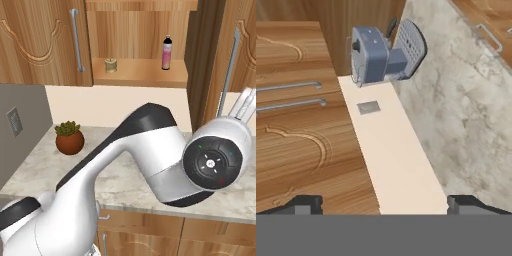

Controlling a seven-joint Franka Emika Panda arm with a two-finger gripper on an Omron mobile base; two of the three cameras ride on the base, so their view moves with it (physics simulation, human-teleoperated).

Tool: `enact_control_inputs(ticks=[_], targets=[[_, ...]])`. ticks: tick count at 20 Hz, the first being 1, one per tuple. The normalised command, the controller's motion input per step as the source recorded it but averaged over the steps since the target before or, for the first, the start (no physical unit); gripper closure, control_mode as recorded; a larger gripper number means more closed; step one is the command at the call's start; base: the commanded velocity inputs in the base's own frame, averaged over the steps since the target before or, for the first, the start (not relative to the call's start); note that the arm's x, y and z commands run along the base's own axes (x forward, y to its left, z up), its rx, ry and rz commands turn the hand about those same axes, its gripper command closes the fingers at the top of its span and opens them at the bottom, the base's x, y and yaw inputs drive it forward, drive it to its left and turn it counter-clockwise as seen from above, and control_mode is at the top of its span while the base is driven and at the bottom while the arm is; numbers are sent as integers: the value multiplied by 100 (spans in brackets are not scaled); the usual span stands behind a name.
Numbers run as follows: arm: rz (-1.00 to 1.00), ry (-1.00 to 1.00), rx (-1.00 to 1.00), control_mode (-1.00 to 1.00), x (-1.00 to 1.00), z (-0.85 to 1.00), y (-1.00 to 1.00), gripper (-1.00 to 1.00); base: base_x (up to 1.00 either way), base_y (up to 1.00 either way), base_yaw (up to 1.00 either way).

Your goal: Pick the candle and candle from the dining table and place them in the open cabinet. Close the cabinet after placing the objects.

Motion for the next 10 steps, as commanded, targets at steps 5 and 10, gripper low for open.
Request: enact_control_inputs(ticks=[5,10], targets=[[14,0,-6,-100,7,0,0,-100,0,0,0],[13,0,-7,-100,9,0,0,-100,0,0,0]])
